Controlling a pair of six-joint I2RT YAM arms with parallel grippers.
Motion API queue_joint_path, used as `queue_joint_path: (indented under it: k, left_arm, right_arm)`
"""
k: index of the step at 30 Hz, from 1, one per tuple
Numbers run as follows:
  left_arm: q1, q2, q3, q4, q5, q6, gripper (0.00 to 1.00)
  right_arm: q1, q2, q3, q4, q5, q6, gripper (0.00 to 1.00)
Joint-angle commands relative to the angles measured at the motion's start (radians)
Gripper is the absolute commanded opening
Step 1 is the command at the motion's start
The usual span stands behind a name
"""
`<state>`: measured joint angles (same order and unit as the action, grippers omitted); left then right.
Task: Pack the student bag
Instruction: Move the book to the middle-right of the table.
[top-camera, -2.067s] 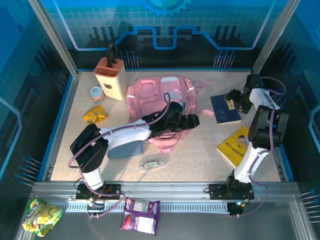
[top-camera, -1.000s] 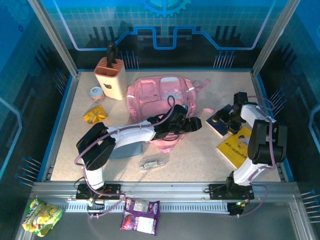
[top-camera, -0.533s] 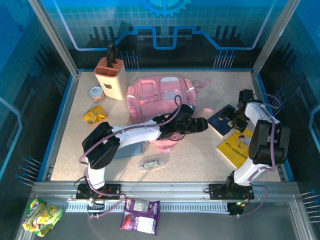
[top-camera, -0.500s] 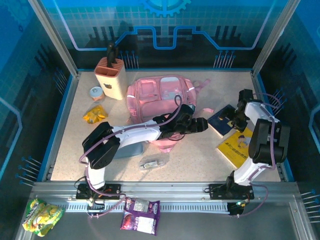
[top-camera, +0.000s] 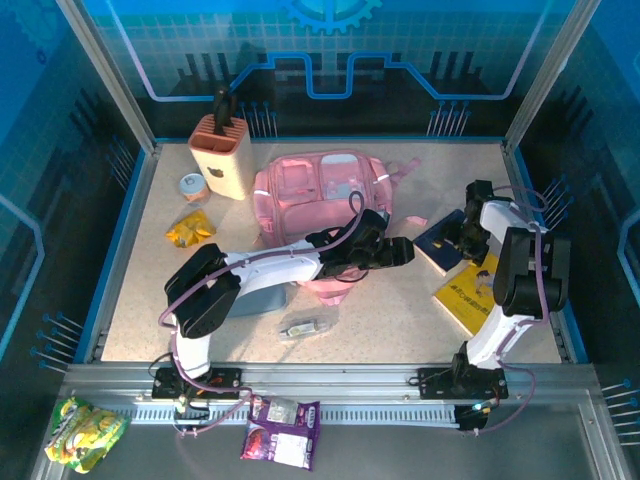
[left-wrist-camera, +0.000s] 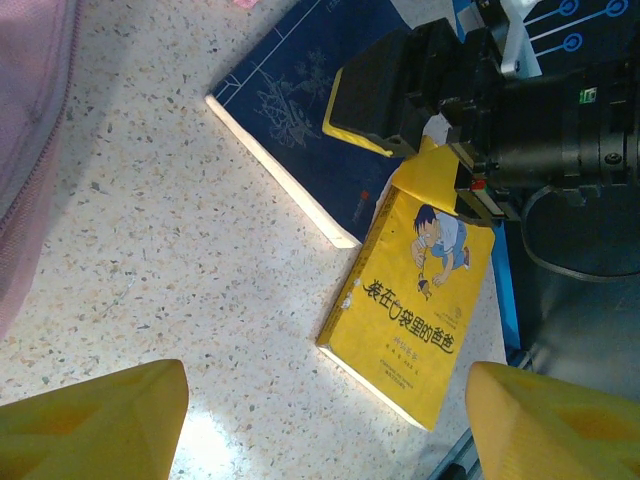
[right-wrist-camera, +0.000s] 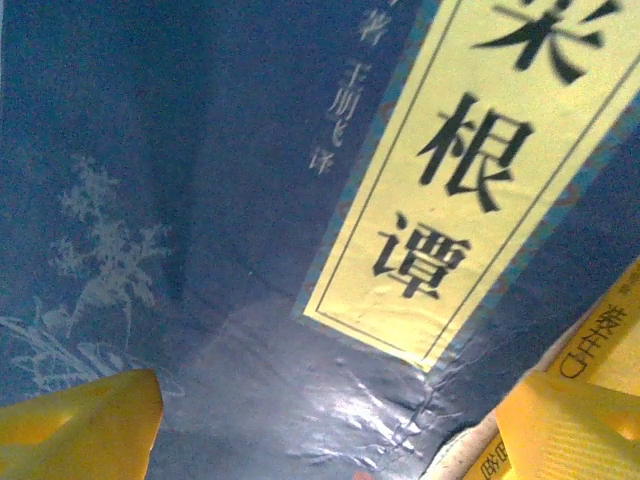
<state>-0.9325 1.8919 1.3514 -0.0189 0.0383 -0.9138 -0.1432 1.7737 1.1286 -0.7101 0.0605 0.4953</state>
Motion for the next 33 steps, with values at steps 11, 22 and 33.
queue_joint_path:
  k: [11, 22, 33]
  left_arm:
    - [-0.005, -0.037, -0.066, -0.005, -0.025, 0.018, 0.75]
    - [-0.006, -0.079, -0.119, -0.006, -0.032, 0.005, 0.76]
    - [-0.044, 0.17, 0.192, -0.126, -0.077, 0.09, 0.68]
  right_arm:
    - [0.146, 0.002, -0.055, -0.113, -0.012, -0.034, 0.66]
    - [0.151, -0.165, -0.197, -0.138, 0.042, -0.031, 0.54]
    - [0.048, -0.294, -0.151, -0.104, -0.09, -0.068, 0.67]
